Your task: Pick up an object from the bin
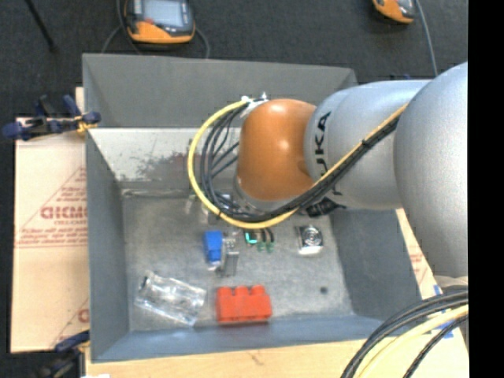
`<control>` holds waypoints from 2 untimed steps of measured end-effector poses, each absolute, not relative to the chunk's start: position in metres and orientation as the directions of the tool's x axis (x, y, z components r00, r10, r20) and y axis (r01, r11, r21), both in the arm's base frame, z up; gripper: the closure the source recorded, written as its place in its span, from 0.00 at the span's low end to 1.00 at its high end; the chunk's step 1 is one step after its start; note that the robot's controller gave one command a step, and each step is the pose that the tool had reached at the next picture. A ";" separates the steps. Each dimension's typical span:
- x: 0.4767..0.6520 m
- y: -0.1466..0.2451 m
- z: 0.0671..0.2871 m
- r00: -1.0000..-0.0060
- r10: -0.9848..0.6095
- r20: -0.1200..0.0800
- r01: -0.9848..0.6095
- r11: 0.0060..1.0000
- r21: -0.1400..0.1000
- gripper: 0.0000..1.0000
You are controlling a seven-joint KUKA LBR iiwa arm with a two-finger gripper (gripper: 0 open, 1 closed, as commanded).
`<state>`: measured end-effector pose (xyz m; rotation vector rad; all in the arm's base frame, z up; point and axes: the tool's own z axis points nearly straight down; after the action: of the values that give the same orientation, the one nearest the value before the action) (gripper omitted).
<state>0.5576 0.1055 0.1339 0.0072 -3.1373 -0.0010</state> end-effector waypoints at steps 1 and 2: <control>0.597 0.101 0.072 -0.972 -0.233 -0.010 -0.233 0.973 0.000 0.00; 0.599 0.101 0.074 -0.973 -0.229 -0.009 -0.229 0.973 0.001 0.00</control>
Offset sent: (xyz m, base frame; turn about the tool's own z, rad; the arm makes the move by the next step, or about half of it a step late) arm 0.0370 -0.0042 -0.0639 -0.2315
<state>0.5995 0.1012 0.0735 0.3635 -3.1296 -0.0036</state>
